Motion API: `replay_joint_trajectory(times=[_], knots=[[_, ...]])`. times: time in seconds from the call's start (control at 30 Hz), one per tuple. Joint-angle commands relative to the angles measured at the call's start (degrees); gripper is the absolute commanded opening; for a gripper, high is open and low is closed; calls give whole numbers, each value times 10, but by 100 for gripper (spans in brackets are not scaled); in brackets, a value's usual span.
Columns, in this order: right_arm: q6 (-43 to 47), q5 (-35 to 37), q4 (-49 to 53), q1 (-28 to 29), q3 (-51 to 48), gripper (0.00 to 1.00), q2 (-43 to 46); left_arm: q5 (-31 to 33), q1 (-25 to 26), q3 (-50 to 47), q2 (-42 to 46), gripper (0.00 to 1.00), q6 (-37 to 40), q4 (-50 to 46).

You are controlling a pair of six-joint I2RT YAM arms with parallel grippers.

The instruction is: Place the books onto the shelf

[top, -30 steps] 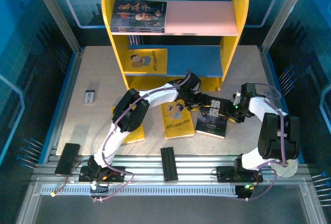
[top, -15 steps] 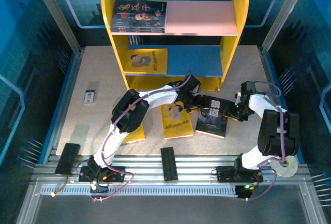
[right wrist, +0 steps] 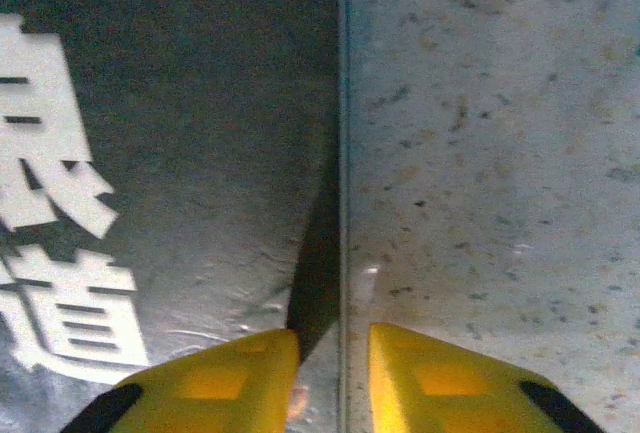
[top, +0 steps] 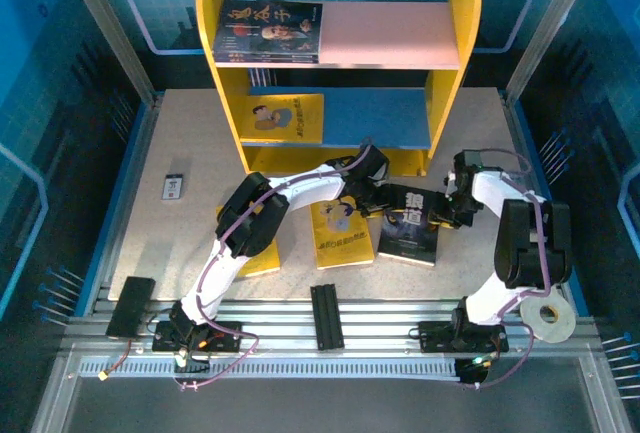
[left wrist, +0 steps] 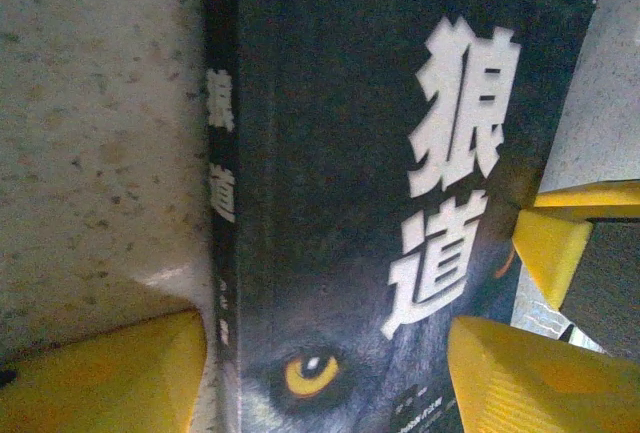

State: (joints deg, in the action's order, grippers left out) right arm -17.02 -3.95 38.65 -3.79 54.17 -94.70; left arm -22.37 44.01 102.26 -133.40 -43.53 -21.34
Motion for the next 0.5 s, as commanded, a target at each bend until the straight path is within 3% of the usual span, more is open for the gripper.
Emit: replay_joint_trajectory(times=[0.0, 0.1, 0.27, 0.47], knots=[[4, -14, 1, 16, 4, 24, -47, -22, 23, 43, -23, 66, 11, -54], [2, -37, -7, 24, 2, 22, -53, -38, 32, 72, -24, 66, 12, -52], [1, -59, -14, 28, -6, 21, -47, -80, 37, 46, 17, 66, -12, 34], [2, -64, -17, 28, -12, 22, -37, -67, 38, 37, 43, 65, 8, 25]])
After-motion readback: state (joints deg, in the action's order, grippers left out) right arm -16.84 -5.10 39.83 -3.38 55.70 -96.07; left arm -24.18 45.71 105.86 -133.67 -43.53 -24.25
